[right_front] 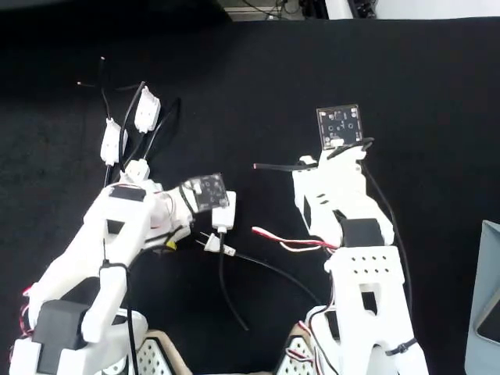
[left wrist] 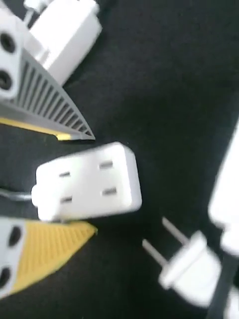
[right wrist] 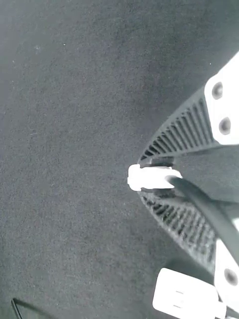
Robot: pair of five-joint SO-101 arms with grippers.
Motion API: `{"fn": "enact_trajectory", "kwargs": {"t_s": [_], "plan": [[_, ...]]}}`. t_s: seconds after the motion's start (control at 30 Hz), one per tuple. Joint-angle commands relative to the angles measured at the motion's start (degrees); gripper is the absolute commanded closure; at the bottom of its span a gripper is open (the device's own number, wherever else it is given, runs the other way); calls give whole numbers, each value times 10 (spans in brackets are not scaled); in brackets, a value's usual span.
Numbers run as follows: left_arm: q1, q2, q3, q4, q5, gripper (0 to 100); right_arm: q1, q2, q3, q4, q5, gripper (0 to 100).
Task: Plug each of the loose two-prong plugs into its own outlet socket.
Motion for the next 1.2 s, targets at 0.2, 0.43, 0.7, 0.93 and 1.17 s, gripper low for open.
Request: {"fn": "enact_trajectory", "kwargs": {"t_s": [0.2, 0.43, 0.7, 0.93, 1.17], "plan": [[-20, -11, -103, 104, 173, 641, -7, -10, -3, -9, 4, 987], [-73, -49, -161, 207, 251, 670, -89, -10, -8, 30, -1, 987], [-175, -244, -135, 245, 359, 672, -208, -10, -8, 45, -51, 987], [-244, -302, -49, 240, 481, 675, -306, 37, -72, 91, -103, 987], [-288, -311, 44, 134, 578, 675, -389, 221, -201, 133, -206, 986]]}}
